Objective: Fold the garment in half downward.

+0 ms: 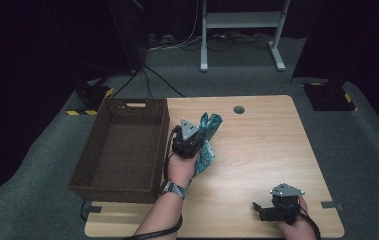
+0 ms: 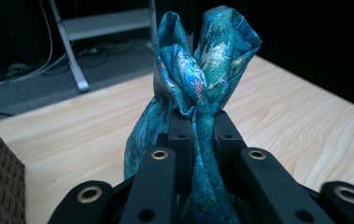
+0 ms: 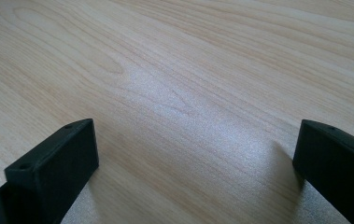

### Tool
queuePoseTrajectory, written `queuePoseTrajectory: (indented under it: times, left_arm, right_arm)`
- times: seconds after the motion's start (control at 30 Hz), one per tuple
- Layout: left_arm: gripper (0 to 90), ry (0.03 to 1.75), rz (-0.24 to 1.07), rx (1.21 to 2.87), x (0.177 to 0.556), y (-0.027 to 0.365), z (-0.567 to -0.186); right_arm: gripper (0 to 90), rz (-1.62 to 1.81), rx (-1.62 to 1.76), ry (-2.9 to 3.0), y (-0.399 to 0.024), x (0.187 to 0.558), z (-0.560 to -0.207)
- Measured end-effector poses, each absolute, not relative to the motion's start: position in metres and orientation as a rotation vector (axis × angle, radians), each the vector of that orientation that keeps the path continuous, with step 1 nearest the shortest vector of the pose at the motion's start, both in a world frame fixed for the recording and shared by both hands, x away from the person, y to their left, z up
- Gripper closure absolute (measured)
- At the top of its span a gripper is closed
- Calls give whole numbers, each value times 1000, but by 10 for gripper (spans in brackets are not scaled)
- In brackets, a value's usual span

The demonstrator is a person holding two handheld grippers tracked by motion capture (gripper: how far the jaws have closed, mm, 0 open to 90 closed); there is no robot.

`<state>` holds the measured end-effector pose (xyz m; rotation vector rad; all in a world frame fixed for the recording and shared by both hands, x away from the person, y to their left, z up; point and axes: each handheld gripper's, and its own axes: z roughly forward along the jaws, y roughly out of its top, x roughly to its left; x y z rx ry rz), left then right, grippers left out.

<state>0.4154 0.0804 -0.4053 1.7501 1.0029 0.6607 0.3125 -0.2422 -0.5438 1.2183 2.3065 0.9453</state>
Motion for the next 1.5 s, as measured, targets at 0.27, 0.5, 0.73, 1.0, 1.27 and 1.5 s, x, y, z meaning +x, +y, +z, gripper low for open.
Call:
queuePoseTrajectory:
  times: [0.27, 0.5, 0.73, 1.0, 1.27, 1.5]
  left_arm:
    - [815, 952, 683, 1674, 406, 86, -387]
    - [815, 927, 691, 1608, 400, 93, -373]
    - [815, 896, 717, 1572, 395, 98, -357]
    - [815, 861, 739, 1540, 390, 102, -341]
    - [814, 819, 763, 1509, 385, 106, -323]
    - [814, 767, 791, 1471, 375, 110, -306]
  right_arm:
    - [0, 944, 1216, 2307, -242, 313, -544]
    - [0, 944, 1217, 2308, -242, 313, -544]
    - [0, 945, 1216, 2308, -242, 313, -544]
    - [0, 944, 1216, 2308, -242, 313, -544]
    - [0, 944, 1216, 2308, -242, 313, -544]
    - [0, 944, 1216, 2308, -242, 313, -544]
